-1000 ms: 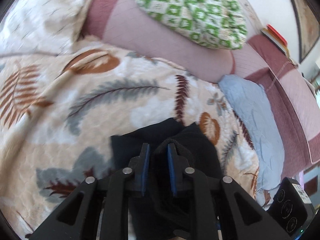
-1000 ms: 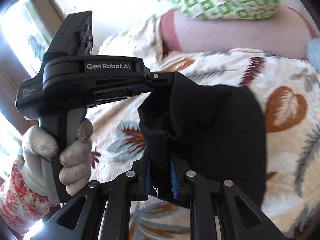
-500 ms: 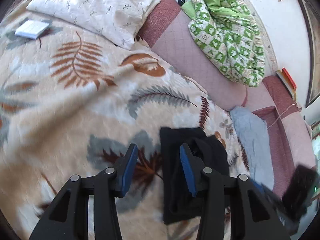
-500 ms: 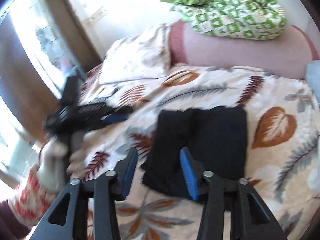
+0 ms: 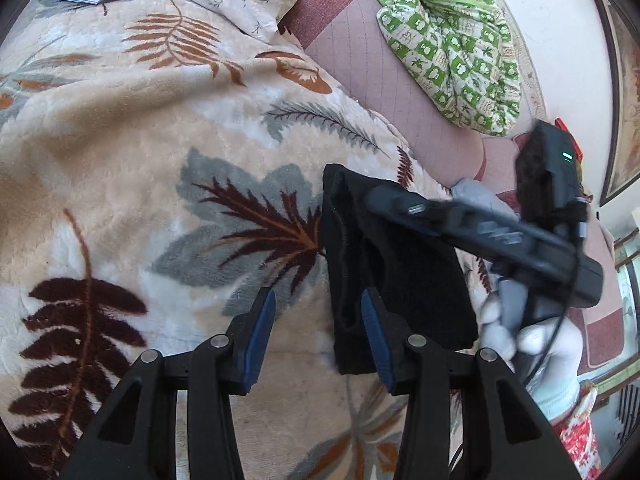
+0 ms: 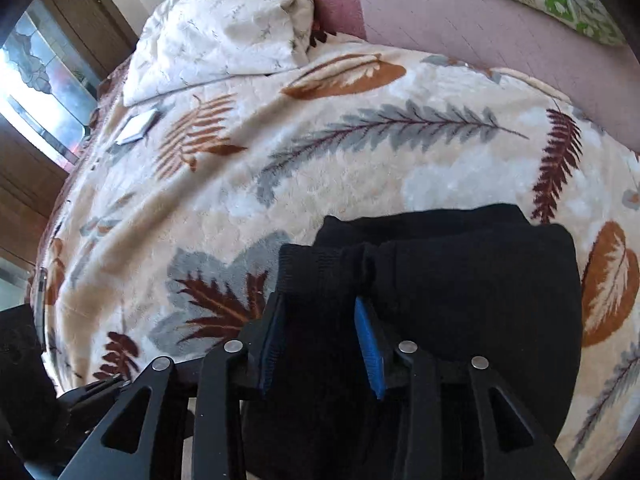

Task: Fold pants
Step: 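Grasp the folded pants bundle with the left tool while the right tool grasps its other end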

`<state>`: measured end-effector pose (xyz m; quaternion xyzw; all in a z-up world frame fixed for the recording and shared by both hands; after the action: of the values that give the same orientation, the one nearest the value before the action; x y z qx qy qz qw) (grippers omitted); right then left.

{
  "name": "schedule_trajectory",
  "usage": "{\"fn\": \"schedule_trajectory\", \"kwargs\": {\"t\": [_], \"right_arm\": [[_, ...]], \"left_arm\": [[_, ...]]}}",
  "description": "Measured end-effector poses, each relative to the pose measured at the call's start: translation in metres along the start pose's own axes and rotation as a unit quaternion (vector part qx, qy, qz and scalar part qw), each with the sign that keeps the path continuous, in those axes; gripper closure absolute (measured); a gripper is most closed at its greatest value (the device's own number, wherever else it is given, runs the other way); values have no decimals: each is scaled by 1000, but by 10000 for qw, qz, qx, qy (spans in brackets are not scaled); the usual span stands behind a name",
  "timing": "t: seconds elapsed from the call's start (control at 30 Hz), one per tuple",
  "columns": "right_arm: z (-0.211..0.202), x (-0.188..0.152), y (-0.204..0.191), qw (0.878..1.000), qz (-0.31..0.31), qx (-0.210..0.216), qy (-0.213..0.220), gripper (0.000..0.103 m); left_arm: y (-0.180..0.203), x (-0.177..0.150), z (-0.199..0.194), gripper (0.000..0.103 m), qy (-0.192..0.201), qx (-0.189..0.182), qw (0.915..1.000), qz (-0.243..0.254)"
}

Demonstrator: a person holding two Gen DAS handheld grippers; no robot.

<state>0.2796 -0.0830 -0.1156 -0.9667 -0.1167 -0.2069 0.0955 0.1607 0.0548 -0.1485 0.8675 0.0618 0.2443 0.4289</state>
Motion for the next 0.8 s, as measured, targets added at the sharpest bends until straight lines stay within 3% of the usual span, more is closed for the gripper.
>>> {"fn": "schedule_trajectory", "kwargs": {"t": [0.1,0.17,0.23,0.4,0.57,0.63,0.7,0.8], "right_arm": [[-47,-2,26,9970,406,366,542,59],[-70,-10,47,9951,545,273,781,38],[-83,-27,73,9933,686,-15,927,28],[-73,-68,121,9884,1350,56,697,28],[-49,-80,144,9763,1973,668,595,28],[-38,-77,143,9742,2022,837,551,28],[-27,-73,142,9729,2046,949,512,27],[-16,-68,142,9704,2117,1058,491,24]], "left_arm": [[0,3,-2,42,26,-312,9994,-133],[4,6,4,36,-14,-491,9985,-247],[11,9,18,33,-132,-580,9979,-268],[26,8,54,33,-410,-330,9985,-125],[29,13,88,31,-615,-58,9980,-117],[32,17,98,27,-566,-58,9983,-78],[36,19,105,12,-558,-129,9983,-72],[40,20,115,9,-558,-94,9984,12]]}}
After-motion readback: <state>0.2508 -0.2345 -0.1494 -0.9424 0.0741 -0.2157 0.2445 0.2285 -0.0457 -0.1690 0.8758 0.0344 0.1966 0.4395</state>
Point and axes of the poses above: each gripper's, at about its wrist camera, not at the fingertips, and z roughly the way its jaws point, y to its right, x to its top, the point moved 4 cm from there along z, roughly the way its jaws point, and after that the axes turned 10 degrees about -x, right-handed, at the moved point
